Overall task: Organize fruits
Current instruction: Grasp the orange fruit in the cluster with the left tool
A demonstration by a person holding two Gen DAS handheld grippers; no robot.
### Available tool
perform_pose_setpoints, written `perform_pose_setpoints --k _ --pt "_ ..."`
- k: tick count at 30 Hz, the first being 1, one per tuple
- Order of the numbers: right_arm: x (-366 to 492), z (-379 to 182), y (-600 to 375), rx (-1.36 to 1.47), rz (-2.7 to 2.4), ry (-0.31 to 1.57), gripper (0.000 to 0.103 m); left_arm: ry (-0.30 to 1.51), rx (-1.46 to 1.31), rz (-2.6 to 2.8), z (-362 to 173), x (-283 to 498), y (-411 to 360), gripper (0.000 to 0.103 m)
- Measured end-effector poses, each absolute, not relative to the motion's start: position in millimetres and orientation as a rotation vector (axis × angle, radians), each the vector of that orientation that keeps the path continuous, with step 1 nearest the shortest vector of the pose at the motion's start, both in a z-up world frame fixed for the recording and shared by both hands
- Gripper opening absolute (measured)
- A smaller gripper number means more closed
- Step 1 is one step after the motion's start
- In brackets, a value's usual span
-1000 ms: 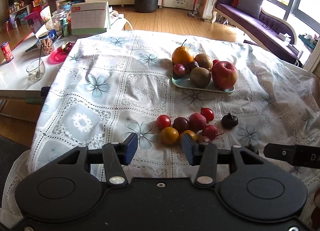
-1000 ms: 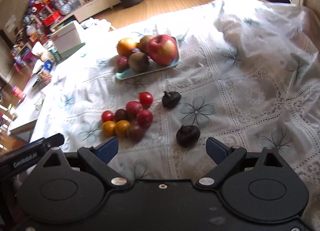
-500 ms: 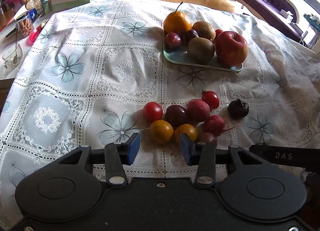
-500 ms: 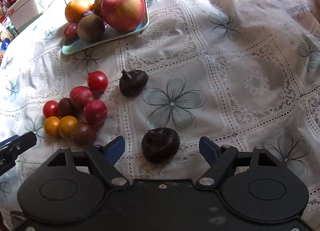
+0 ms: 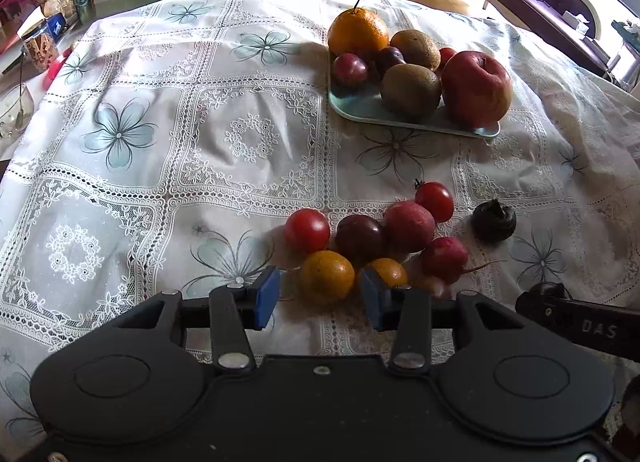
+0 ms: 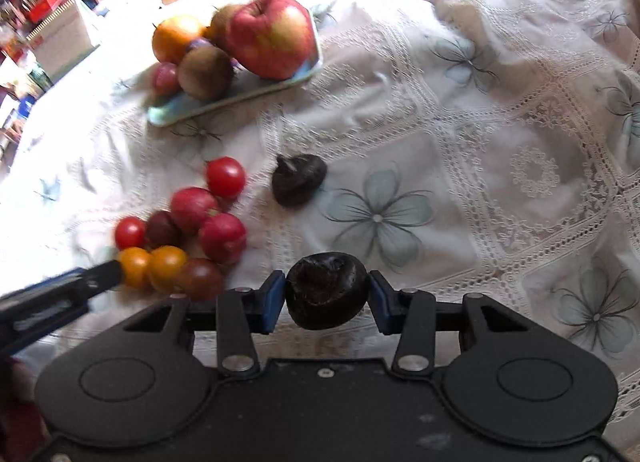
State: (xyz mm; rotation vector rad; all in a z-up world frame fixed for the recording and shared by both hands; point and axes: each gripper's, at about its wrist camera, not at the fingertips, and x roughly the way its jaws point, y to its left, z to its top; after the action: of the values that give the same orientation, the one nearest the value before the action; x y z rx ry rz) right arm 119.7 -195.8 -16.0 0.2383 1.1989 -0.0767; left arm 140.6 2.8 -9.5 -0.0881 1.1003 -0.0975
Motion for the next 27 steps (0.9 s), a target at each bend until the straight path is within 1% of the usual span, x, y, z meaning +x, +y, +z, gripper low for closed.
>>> perform_pose_setpoints --k 7,10,14,17,22,27 --pt "114.9 -17.9 -194.2 0.240 -0.097 1.128 0.047 1.087 -0.033 -0.071 -25.0 140.1 -1.2 0.051" --pt "114.6 -22.6 -201.1 0.247 -0.107 1.122 0.047 1.055 -0.036 -0.085 -21.8 139.5 -3.0 0.051" --pt "116.1 -24.6 -207.5 0.278 -0.109 1.118 0.047 1.057 0.038 -0.079 -28.2 142.0 -14.7 0.052" --pt "114.5 -23.7 -202.7 0.244 -0.111 1.100 0.047 1.048 0.048 -0.078 -29.4 143.9 -16.8 0.053" --pt "110.2 -18.3 -186.3 0.139 -0.102 1.049 0.047 1.059 0.021 -0.067 -33.1 149.5 -13.2 0.057" --pt "105.1 -13.4 -172.9 0.052 -0.066 1.007 0.047 1.094 -0.034 -0.095 -37.2 156.4 -7.0 0.057"
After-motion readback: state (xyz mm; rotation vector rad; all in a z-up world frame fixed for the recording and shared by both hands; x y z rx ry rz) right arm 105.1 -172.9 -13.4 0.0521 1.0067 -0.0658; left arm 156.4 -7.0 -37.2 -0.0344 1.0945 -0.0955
